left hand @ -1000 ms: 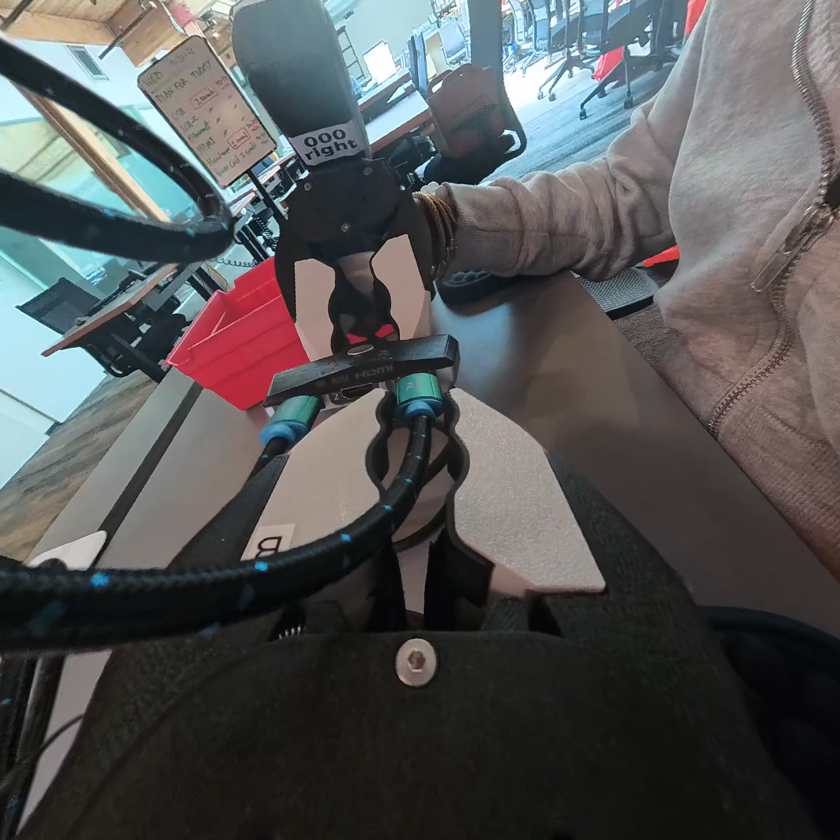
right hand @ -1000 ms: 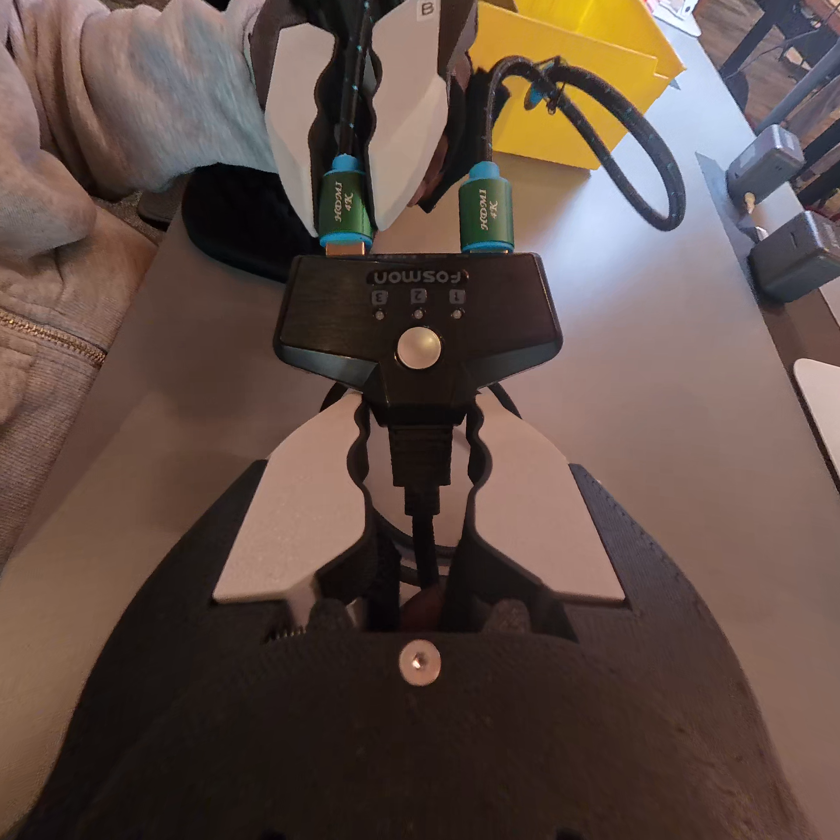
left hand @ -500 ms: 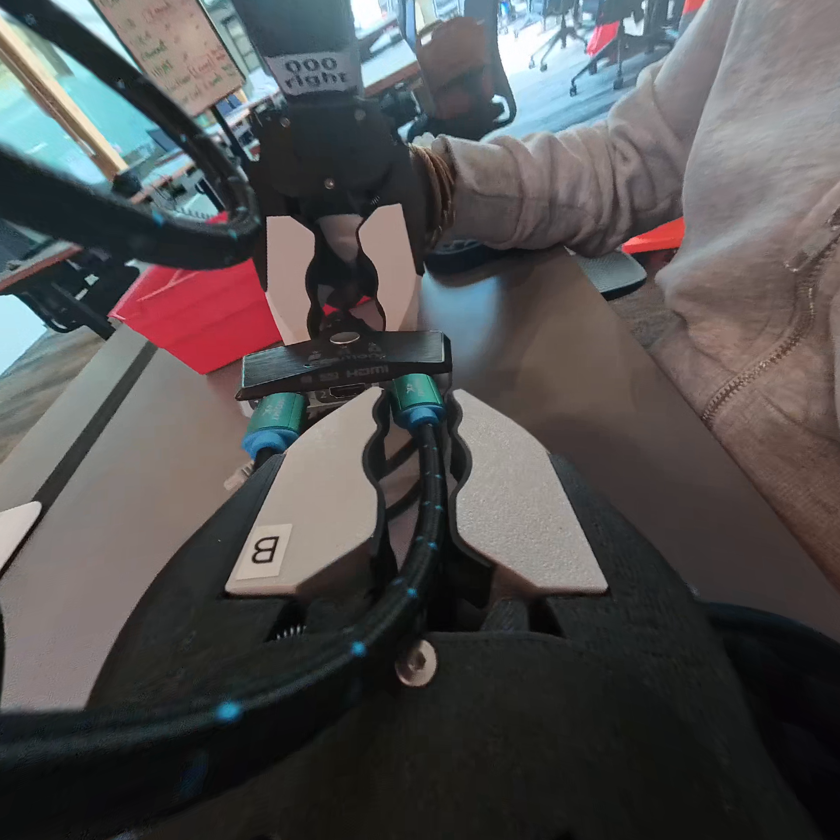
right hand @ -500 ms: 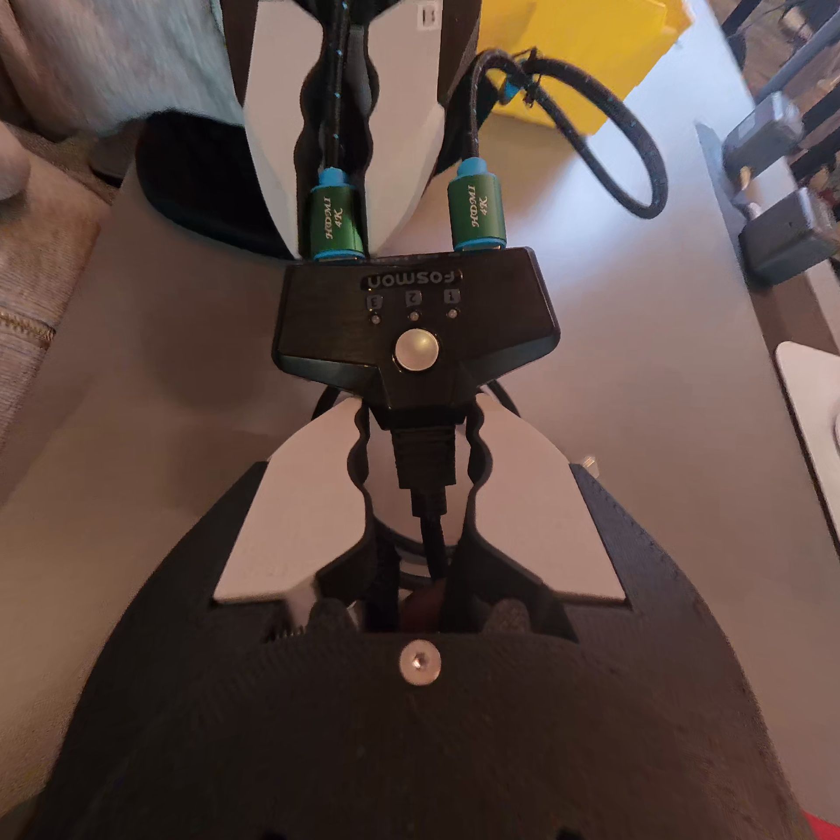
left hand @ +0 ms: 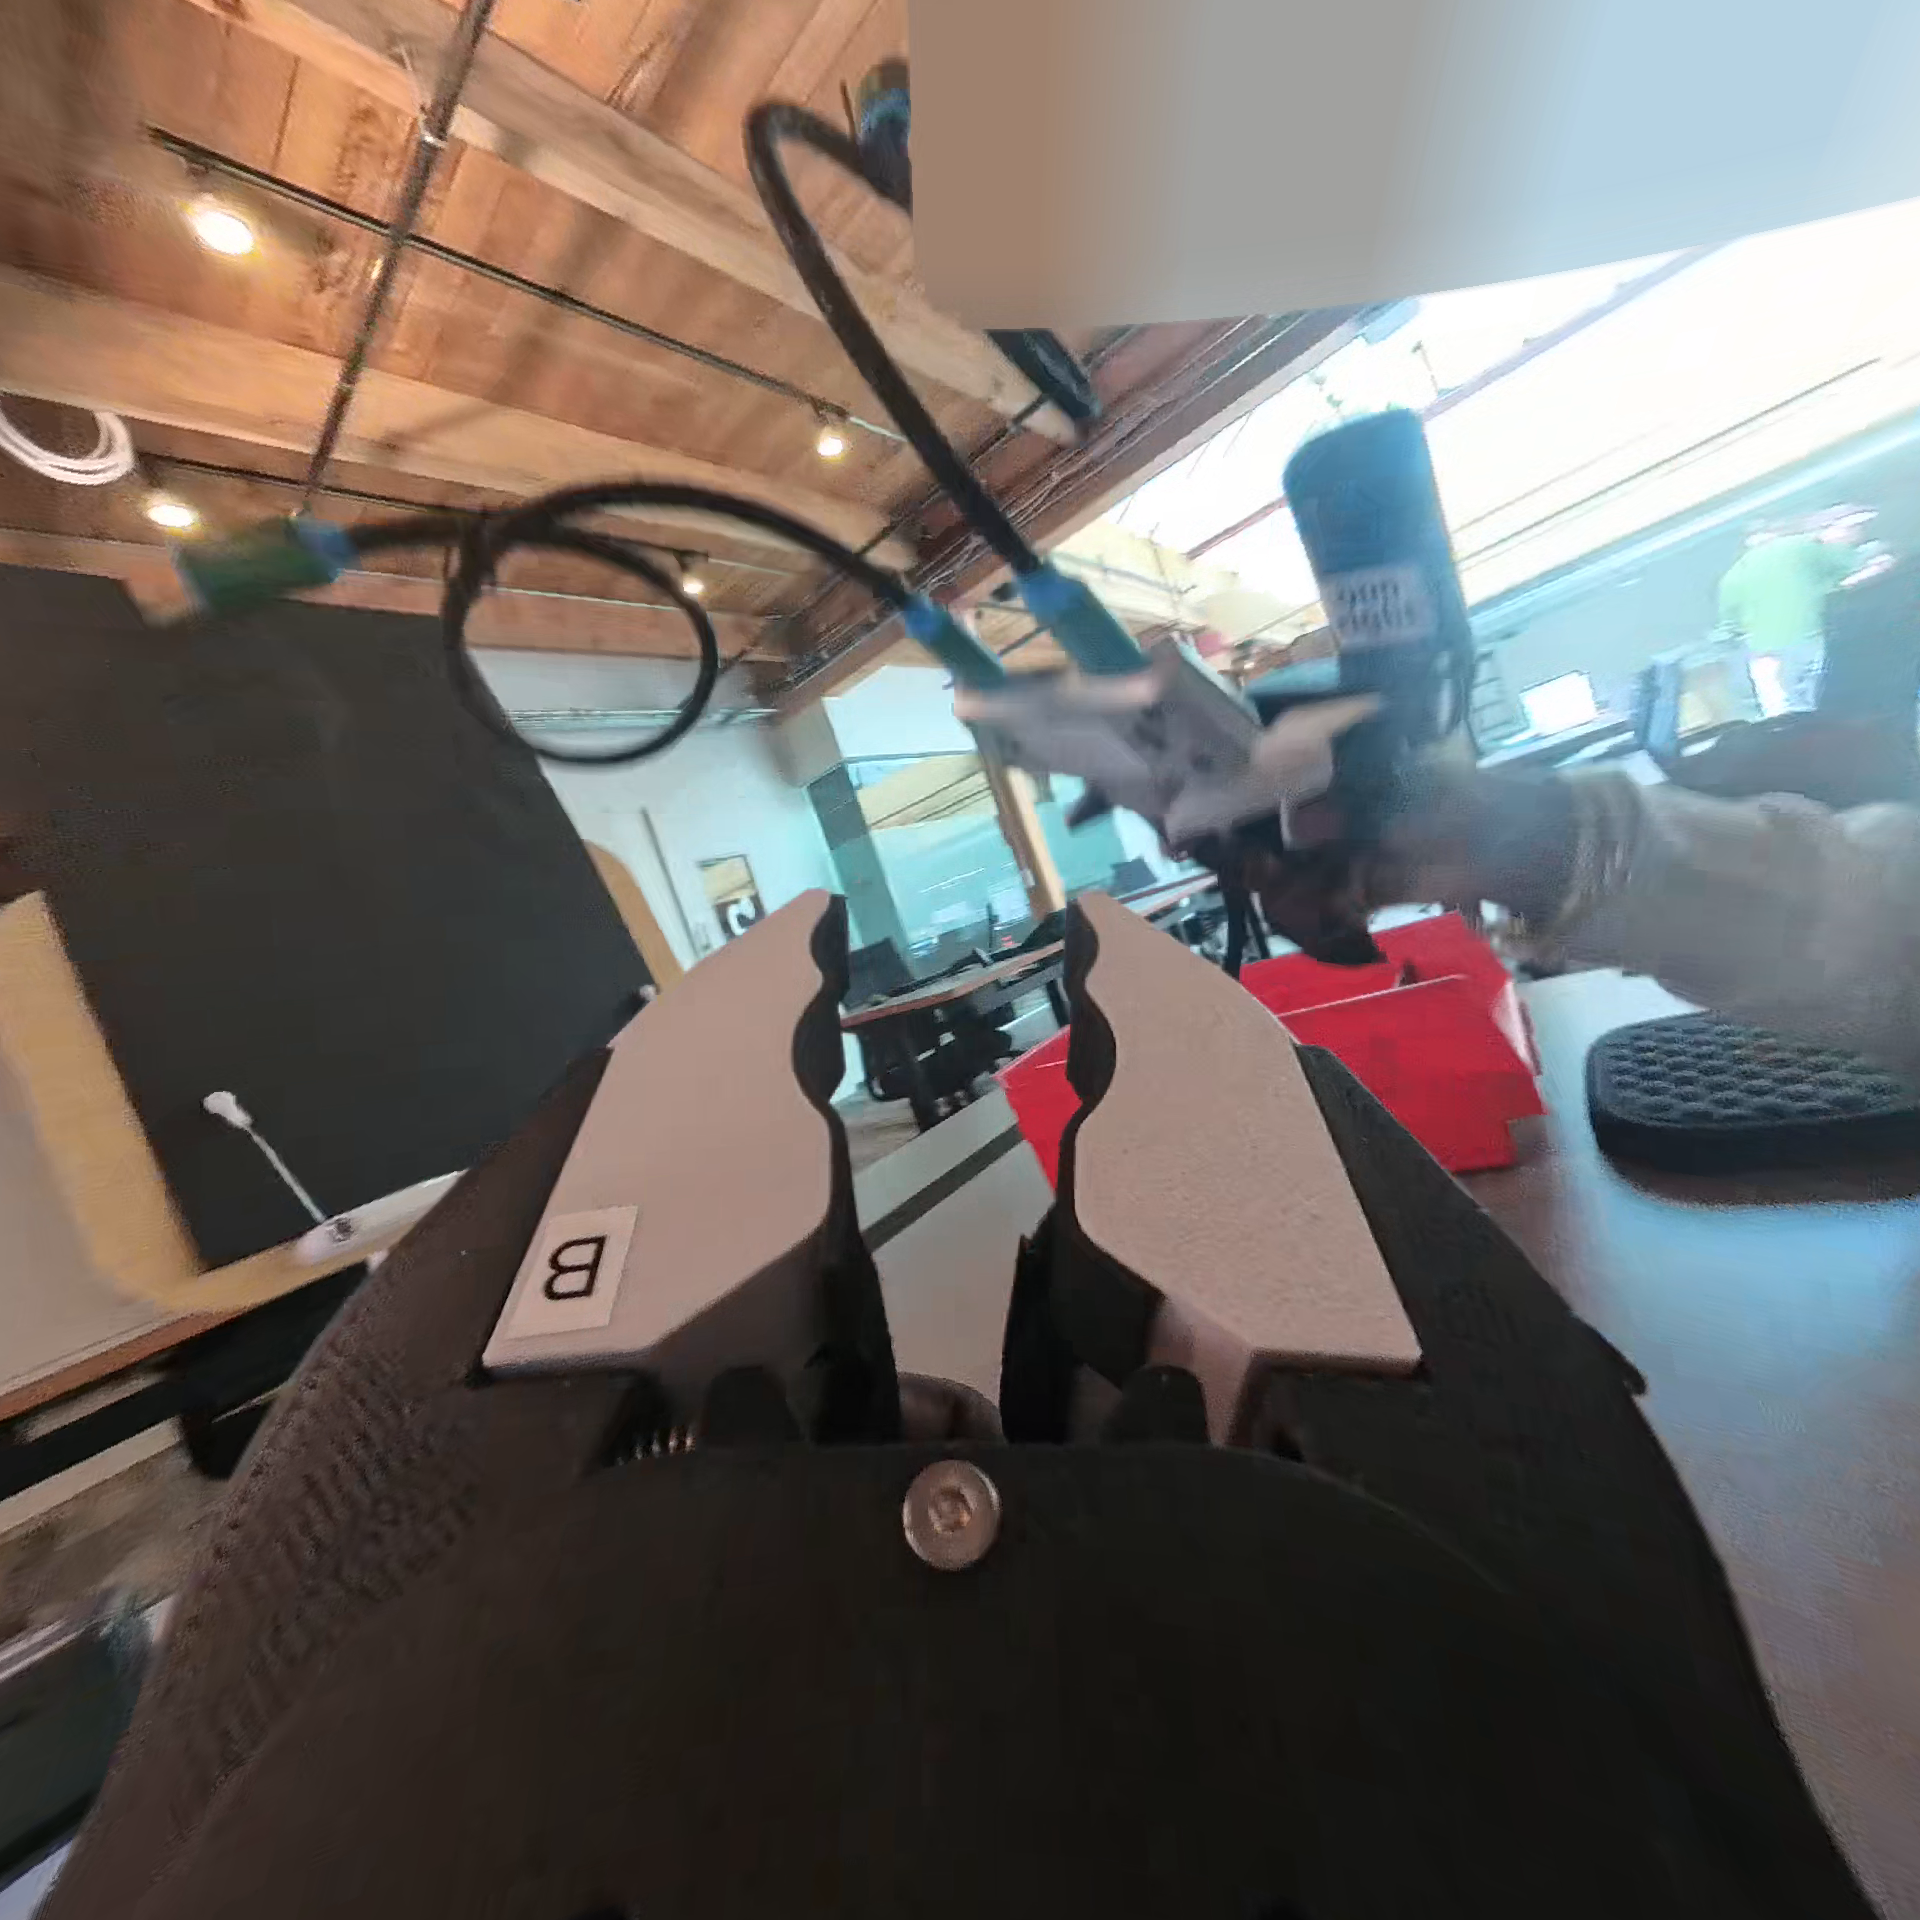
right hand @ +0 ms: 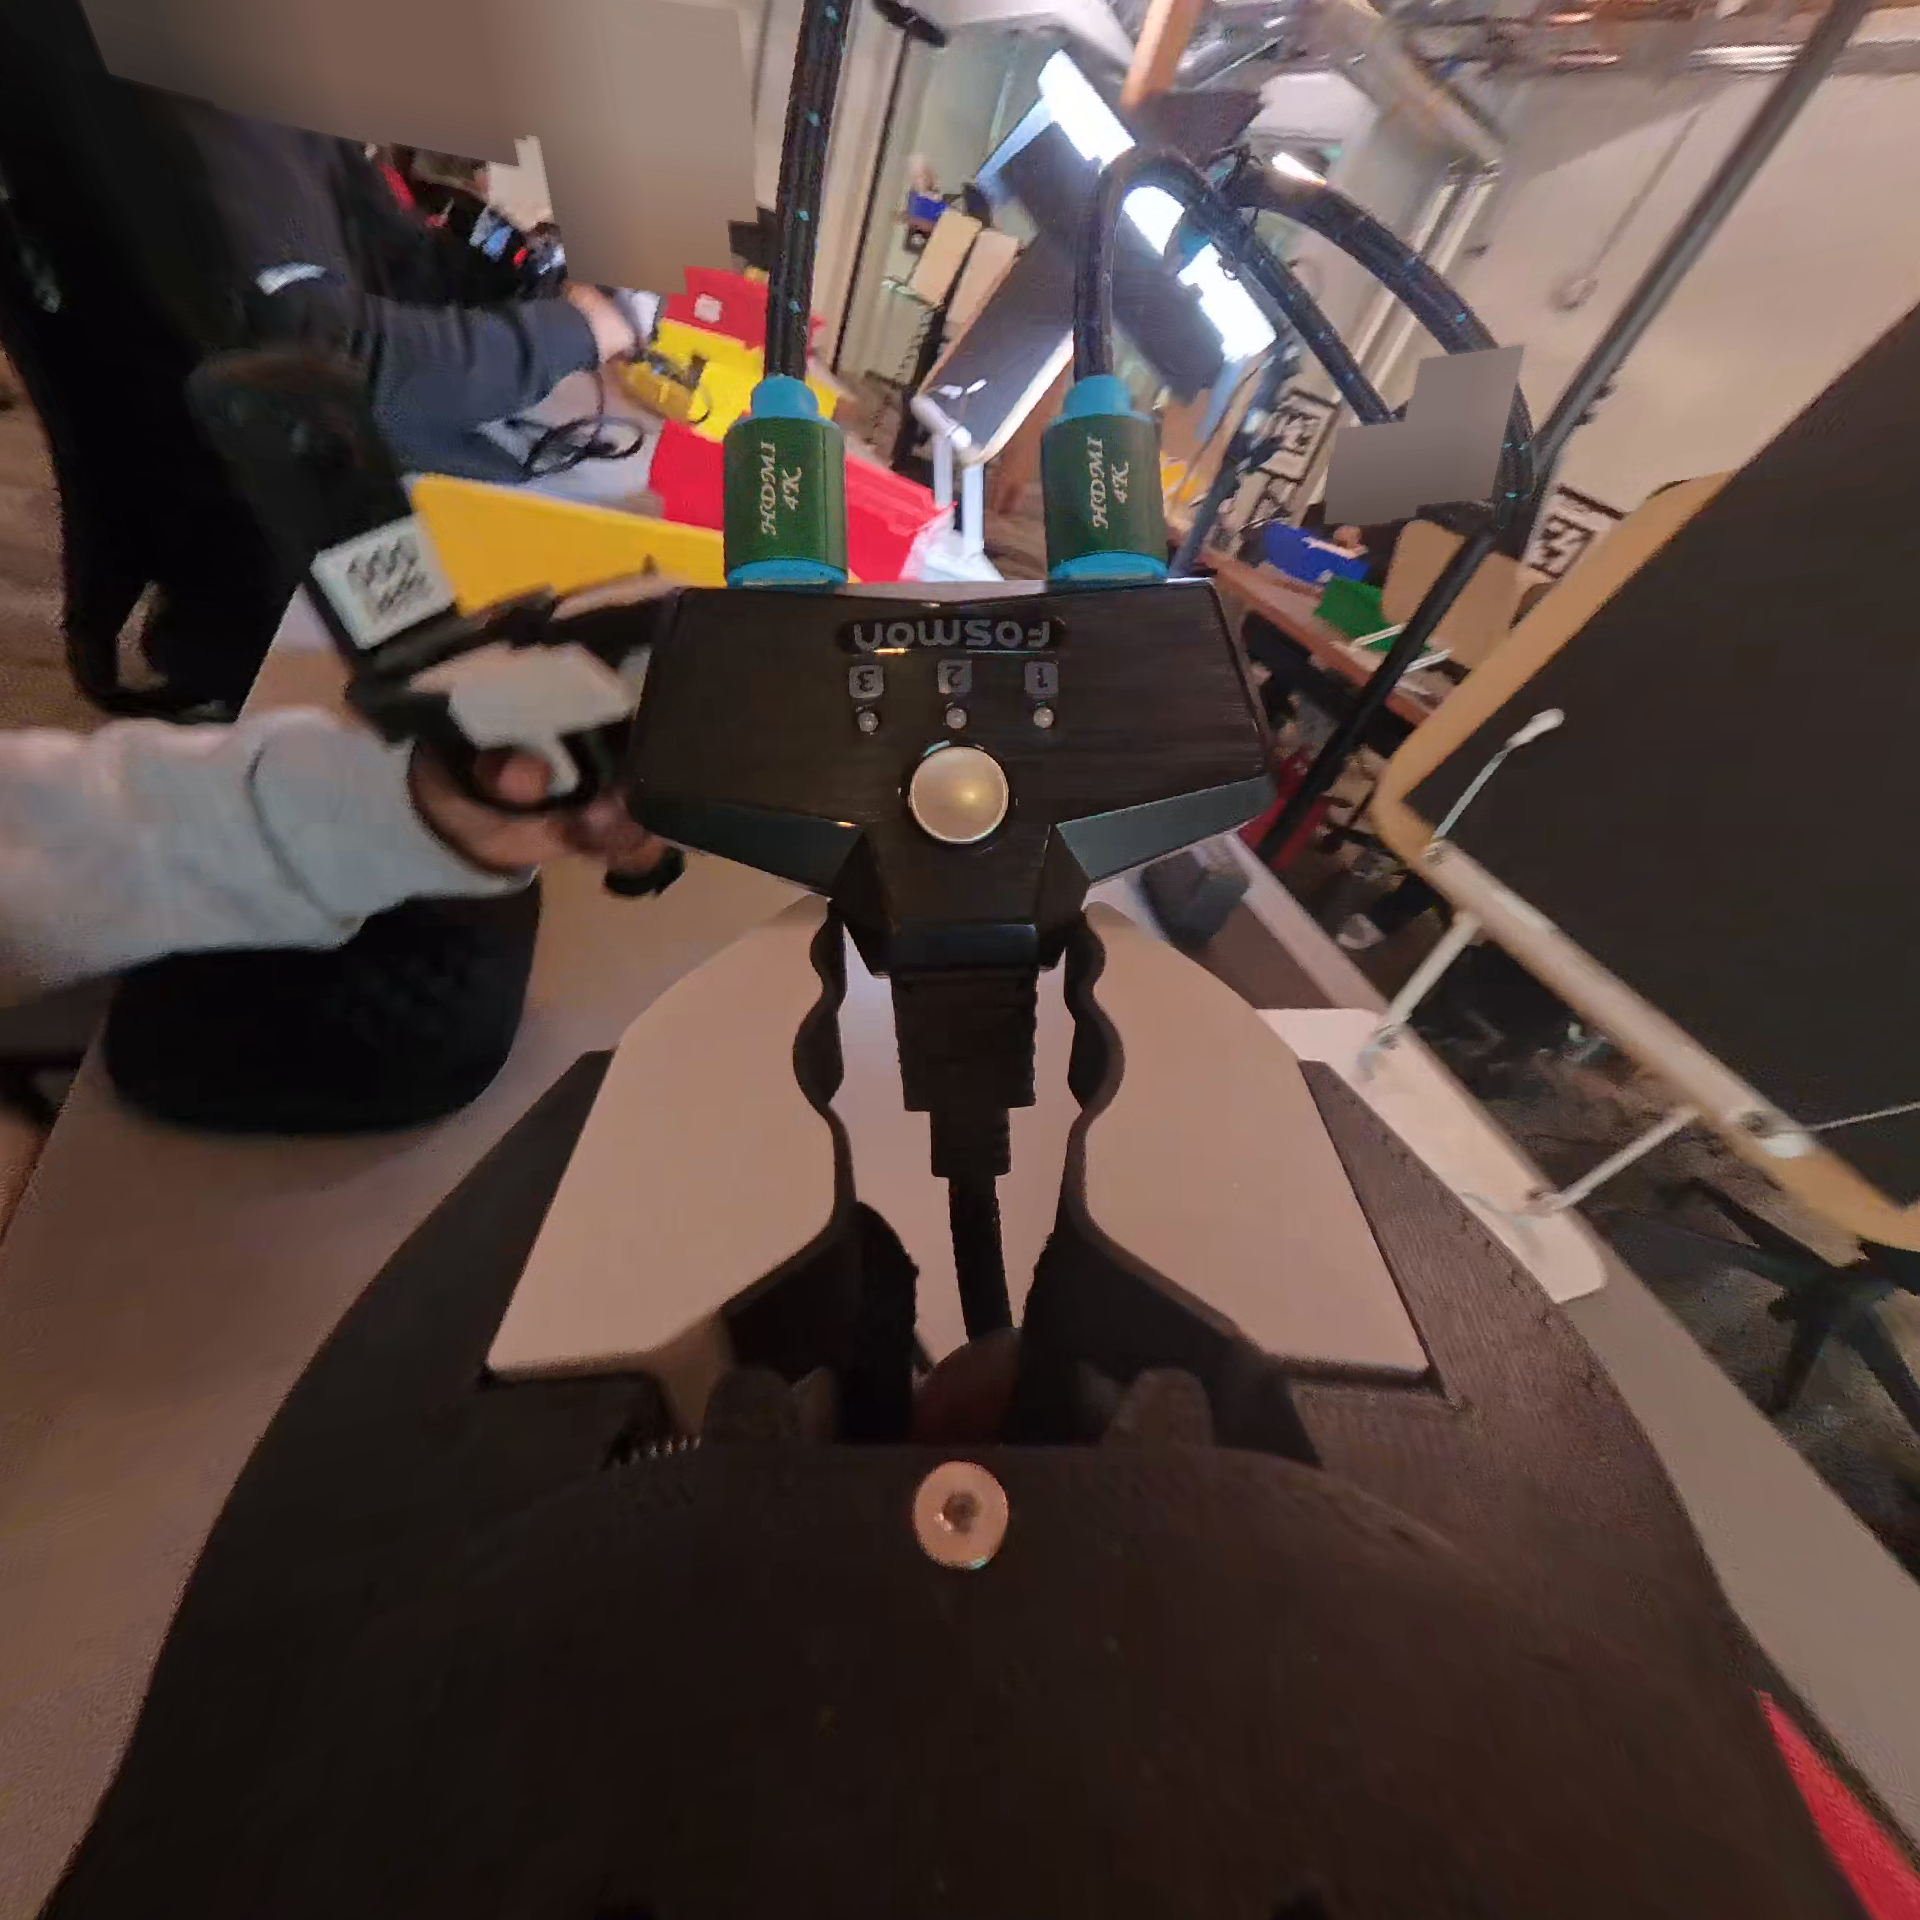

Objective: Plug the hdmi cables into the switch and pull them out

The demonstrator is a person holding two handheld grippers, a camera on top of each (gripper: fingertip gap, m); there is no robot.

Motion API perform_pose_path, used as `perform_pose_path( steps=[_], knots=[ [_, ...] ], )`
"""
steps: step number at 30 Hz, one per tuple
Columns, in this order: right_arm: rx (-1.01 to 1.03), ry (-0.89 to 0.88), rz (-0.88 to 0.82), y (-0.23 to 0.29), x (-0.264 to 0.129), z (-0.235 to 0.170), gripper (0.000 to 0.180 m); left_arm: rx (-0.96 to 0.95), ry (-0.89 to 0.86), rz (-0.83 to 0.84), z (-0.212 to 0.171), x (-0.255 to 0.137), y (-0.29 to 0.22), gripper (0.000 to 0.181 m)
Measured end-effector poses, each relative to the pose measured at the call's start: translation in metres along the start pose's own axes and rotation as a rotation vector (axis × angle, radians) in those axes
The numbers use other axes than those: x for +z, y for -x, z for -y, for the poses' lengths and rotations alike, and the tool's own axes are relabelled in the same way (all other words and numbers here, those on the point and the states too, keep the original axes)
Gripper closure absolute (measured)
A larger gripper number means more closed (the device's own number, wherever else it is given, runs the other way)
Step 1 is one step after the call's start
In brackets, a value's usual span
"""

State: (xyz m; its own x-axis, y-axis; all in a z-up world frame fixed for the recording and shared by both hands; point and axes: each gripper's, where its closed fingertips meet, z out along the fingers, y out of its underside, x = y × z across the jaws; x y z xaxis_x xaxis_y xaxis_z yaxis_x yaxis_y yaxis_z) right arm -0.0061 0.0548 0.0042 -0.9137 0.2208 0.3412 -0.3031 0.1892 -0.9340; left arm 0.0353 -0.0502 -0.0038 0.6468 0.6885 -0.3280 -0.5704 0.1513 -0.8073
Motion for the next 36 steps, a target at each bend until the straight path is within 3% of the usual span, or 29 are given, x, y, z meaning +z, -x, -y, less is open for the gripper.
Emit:
perform_pose_path(
  steps=[7, 14, 18, 23, 27, 36],
  knots=[
    [-0.046, -0.043, -0.292, -0.092, -0.055, 0.08, 0.139, 0.038, 0.048, -0.022, -0.008, 0.004, -0.01, 0.142],
    [-0.058, 0.026, -0.615, -0.156, -0.138, 0.089, 0.139, 0.024, 0.088, -0.058, -0.015, 0.006, -0.015, 0.143],
    [-0.034, 0.04, -0.738, -0.175, -0.175, 0.052, 0.139, 0.036, 0.109, -0.061, -0.02, 0.008, -0.017, 0.143],
    [0.038, 0.017, -0.795, -0.179, -0.199, -0.028, 0.139, 0.034, 0.138, -0.06, -0.026, 0.009, -0.017, 0.144],
    [0.061, 0.107, -0.868, -0.176, -0.212, -0.095, 0.138, 0.039, 0.158, -0.056, -0.03, 0.009, -0.017, 0.144],
    [0.402, 0.439, -0.693, -0.157, -0.211, -0.188, 0.139, 0.055, 0.172, -0.069, -0.032, 0.009, -0.02, 0.144]
  ],
)
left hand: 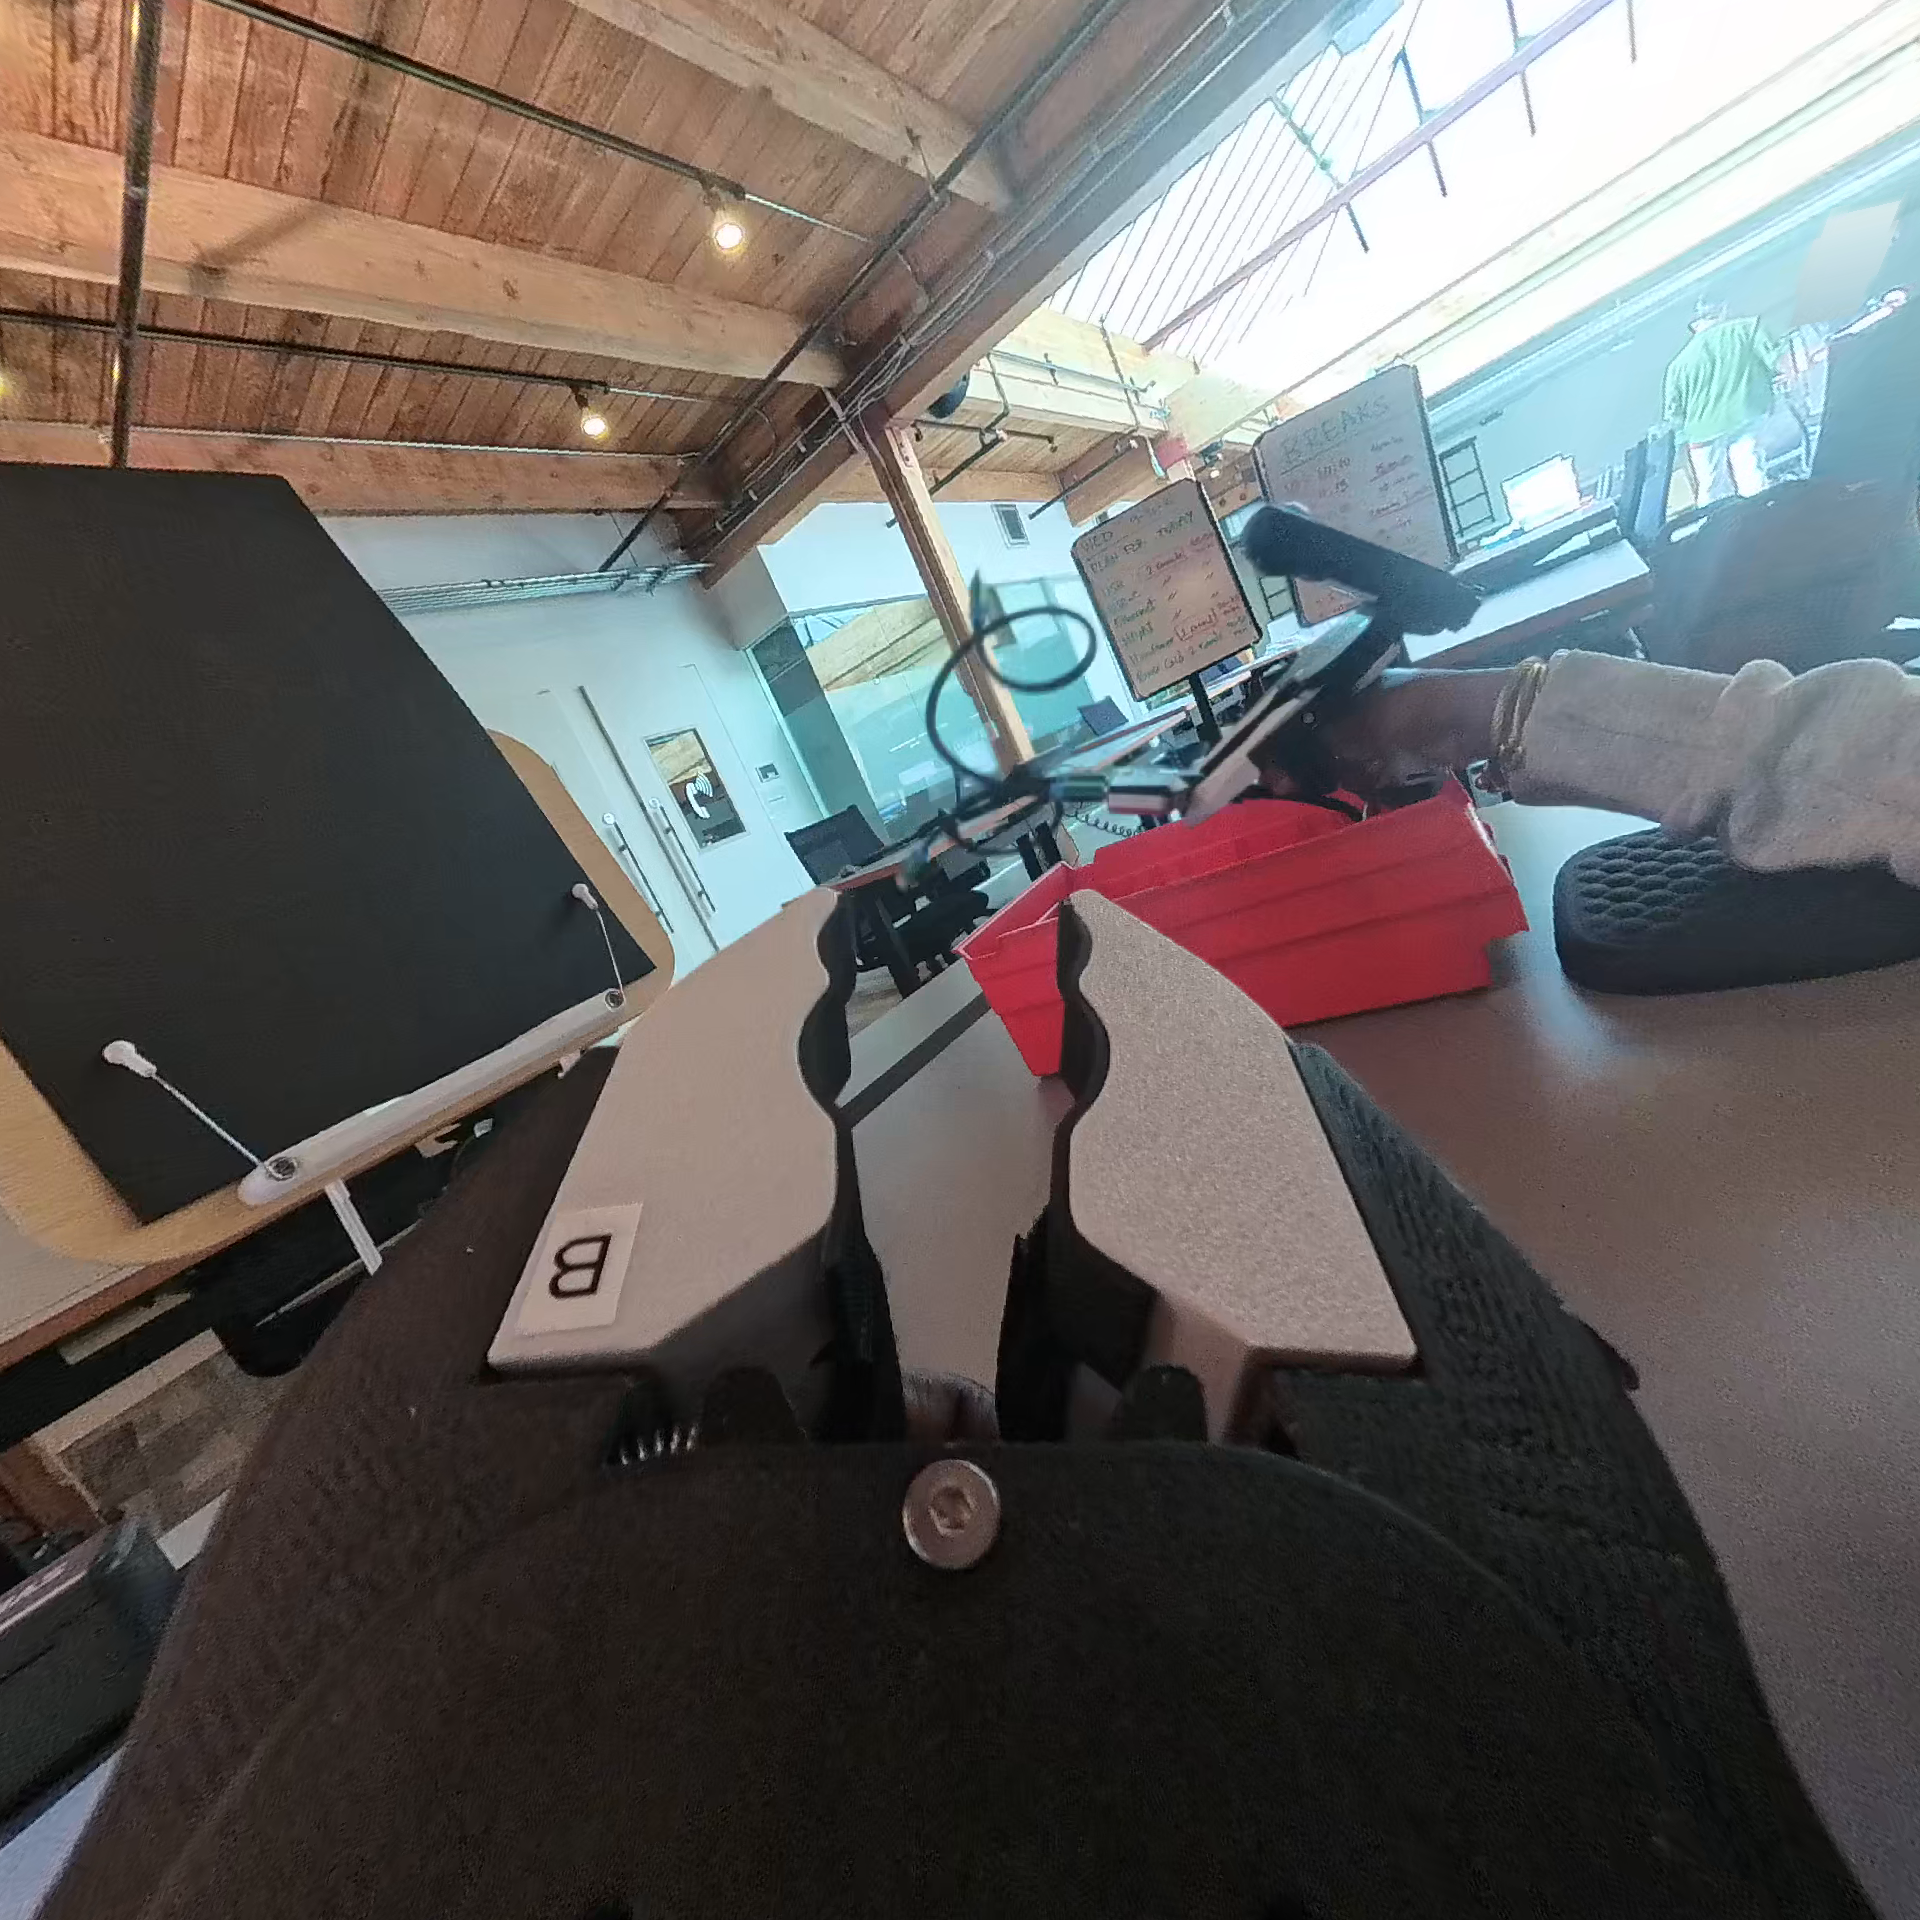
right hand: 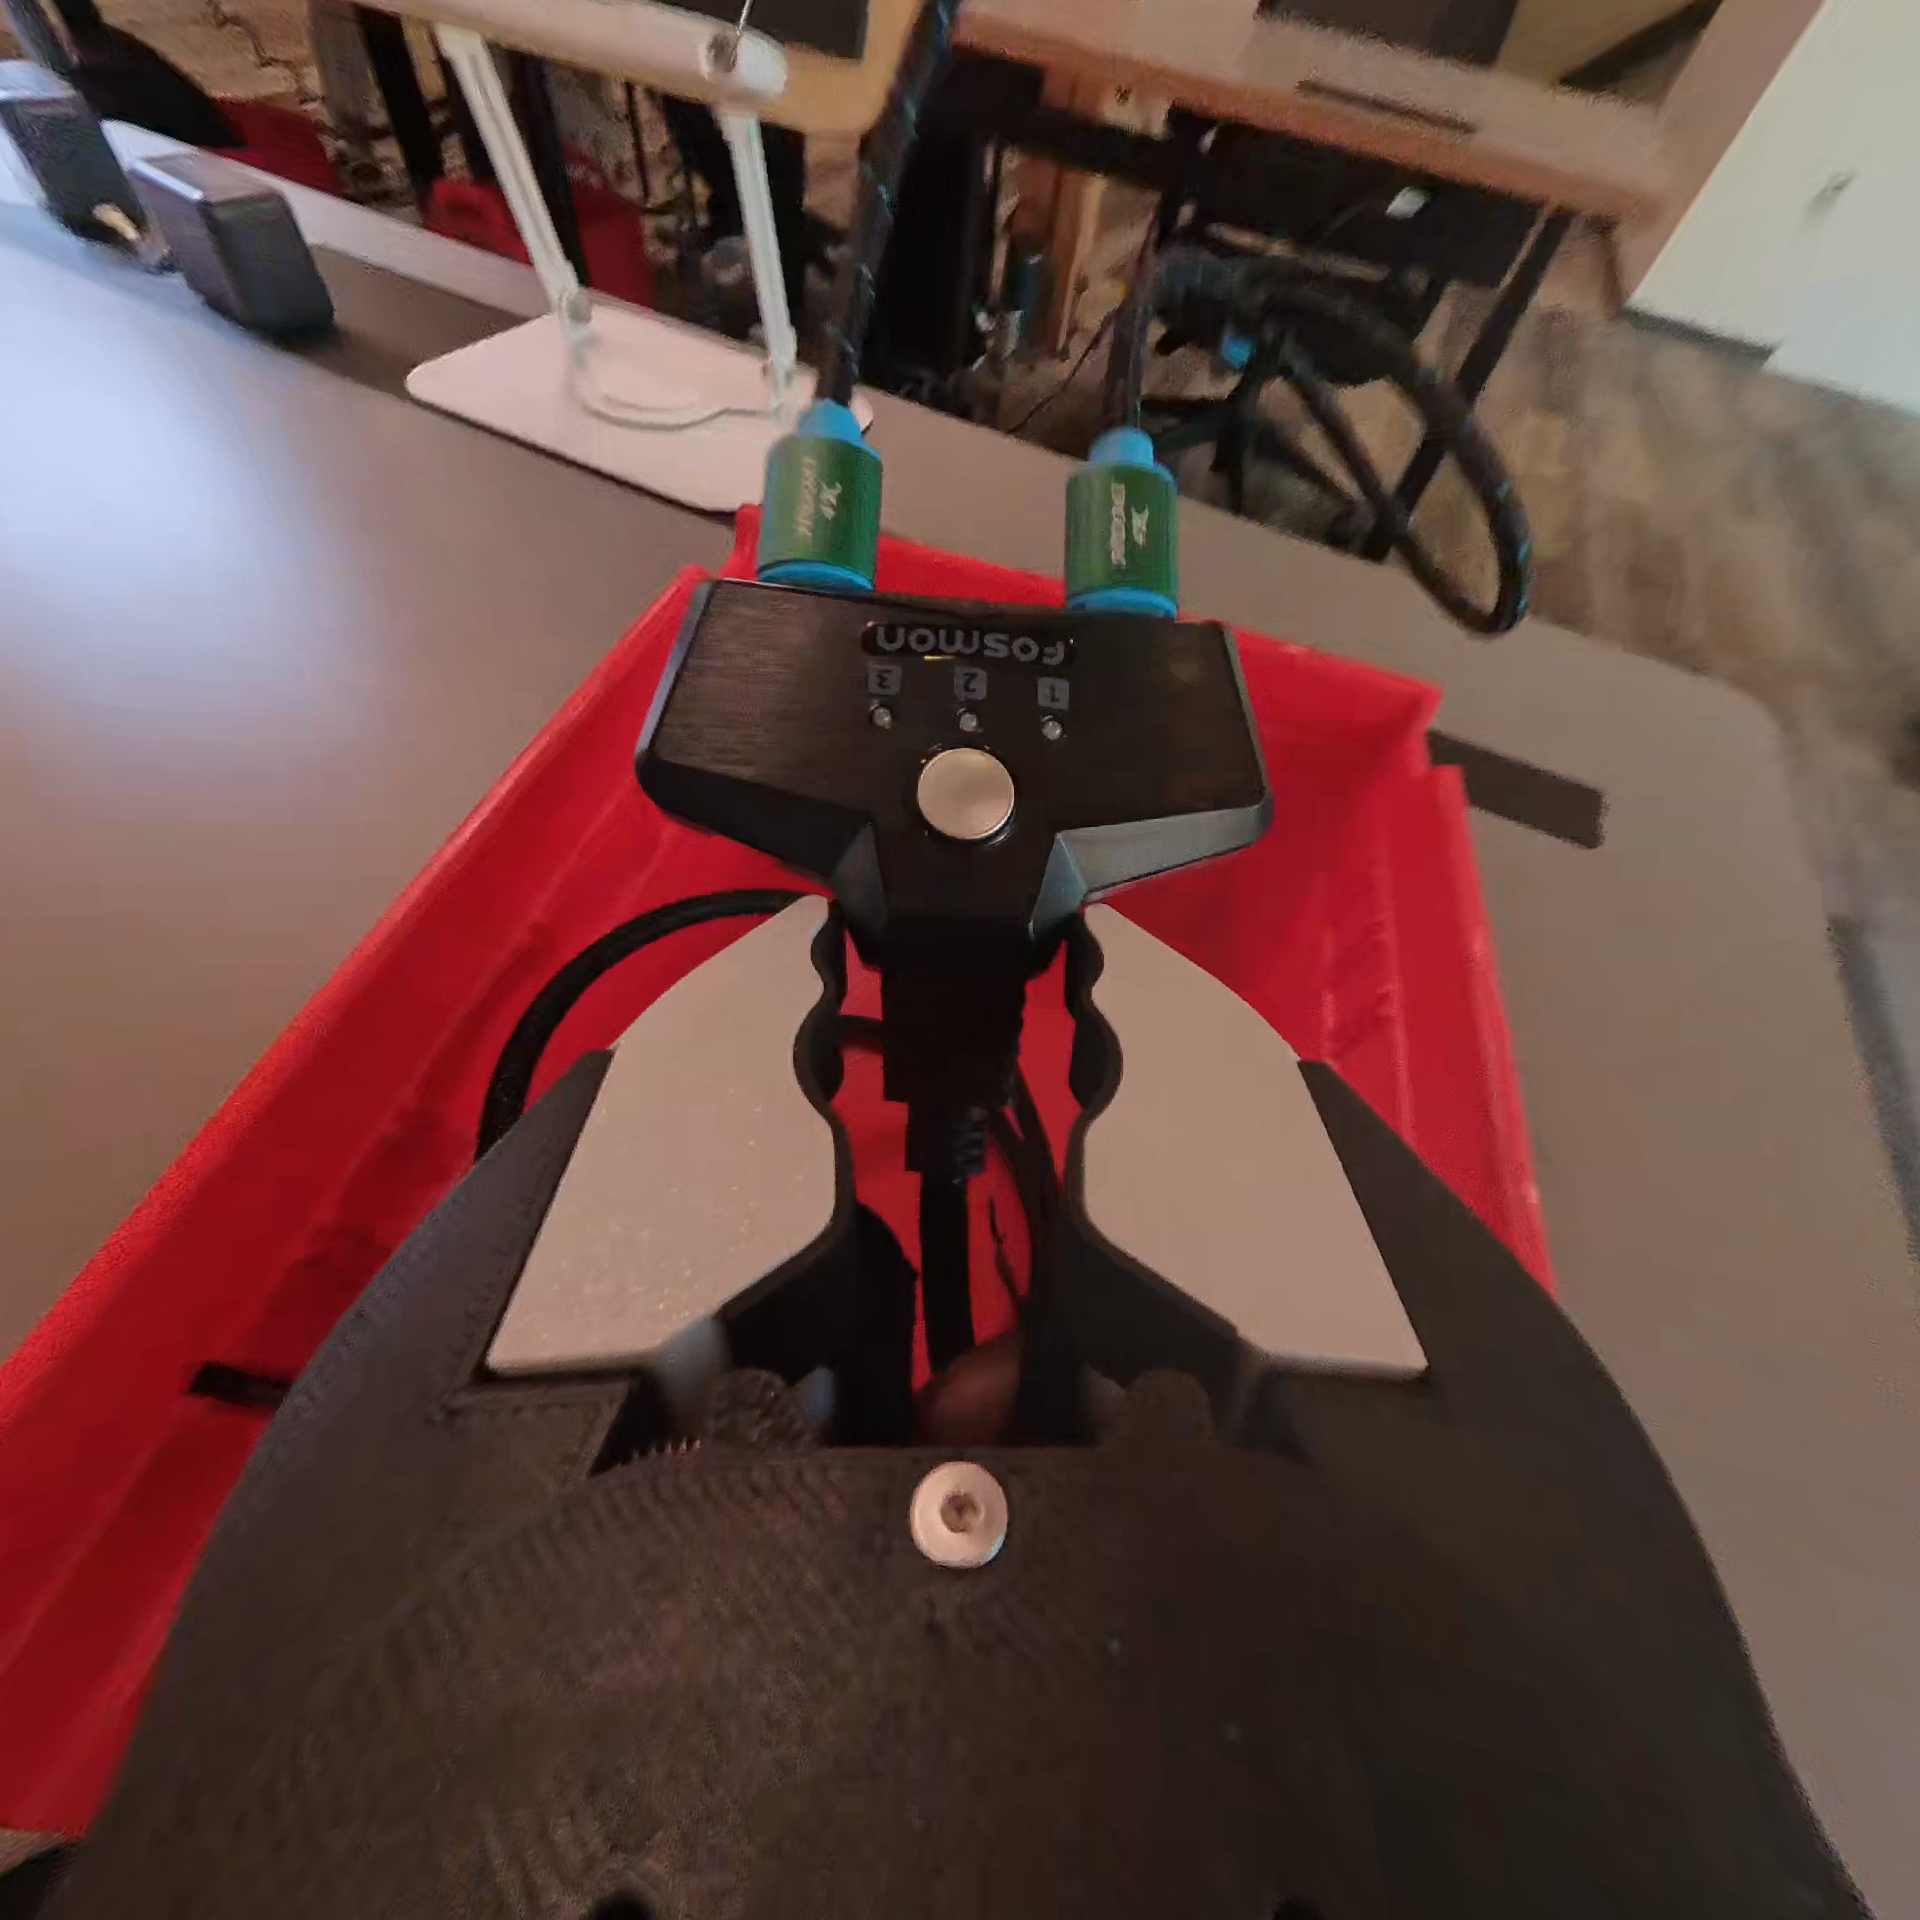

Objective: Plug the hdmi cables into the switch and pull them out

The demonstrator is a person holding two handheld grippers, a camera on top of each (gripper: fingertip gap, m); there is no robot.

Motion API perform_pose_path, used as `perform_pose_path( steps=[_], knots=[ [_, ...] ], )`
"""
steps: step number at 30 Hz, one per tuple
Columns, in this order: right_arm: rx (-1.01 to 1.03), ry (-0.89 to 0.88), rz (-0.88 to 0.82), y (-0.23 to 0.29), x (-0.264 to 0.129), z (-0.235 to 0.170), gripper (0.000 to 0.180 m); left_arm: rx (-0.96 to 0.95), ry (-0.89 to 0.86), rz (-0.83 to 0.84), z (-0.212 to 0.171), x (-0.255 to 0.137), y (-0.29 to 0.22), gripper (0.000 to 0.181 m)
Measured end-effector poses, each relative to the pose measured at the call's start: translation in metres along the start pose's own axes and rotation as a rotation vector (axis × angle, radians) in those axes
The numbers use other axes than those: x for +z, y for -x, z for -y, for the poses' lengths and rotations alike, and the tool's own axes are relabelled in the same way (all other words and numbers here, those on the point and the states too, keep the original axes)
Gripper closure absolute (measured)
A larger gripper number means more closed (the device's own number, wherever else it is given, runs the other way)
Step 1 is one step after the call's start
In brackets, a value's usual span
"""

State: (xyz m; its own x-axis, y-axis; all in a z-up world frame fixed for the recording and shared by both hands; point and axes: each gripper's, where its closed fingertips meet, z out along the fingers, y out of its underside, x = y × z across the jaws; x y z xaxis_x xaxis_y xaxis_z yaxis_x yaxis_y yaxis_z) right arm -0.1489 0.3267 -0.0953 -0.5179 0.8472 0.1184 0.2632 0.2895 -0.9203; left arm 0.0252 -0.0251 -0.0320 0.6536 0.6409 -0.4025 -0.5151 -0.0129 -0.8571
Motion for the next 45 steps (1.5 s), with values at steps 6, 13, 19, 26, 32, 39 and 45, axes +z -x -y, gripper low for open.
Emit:
perform_pose_path(
  steps=[6, 13, 19, 26, 32, 39, 45],
  knots=[
    [-0.016, 0.173, 0.052, 0.011, 0.014, -0.027, 0.142, 0.003, 0.018, -0.002, -0.003, 0.0, -0.001, 0.146],
    [-0.19, 0.446, -0.035, 0.018, 0.024, -0.055, 0.143, 0.005, 0.032, -0.01, -0.006, 0.002, -0.003, 0.146],
    [-0.354, 0.861, -0.121, 0.023, 0.021, -0.094, 0.141, -0.009, 0.042, -0.014, -0.009, 0.002, -0.003, 0.146],
    [-0.306, 0.48, -0.234, 0.009, 0.02, -0.045, 0.099, -0.109, 0.137, -0.016, -0.024, 0.004, -0.002, 0.147],
    [-0.361, -0.488, -0.53, -0.006, -0.043, 0.09, 0.099, -0.211, 0.075, -0.042, -0.014, 0.004, -0.003, 0.126],
    [-0.415, -1.475, -0.185, 0.112, -0.166, 0.149, 0.057, -0.241, -0.05, 0.013, 0.002, 0.0, 0.01, 0.098],
    [-0.55, -1.399, -0.103, 0.152, -0.139, 0.146, 0.051, -0.189, -0.054, 0.063, 0.005, 0.003, 0.014, 0.059]
  ],
)
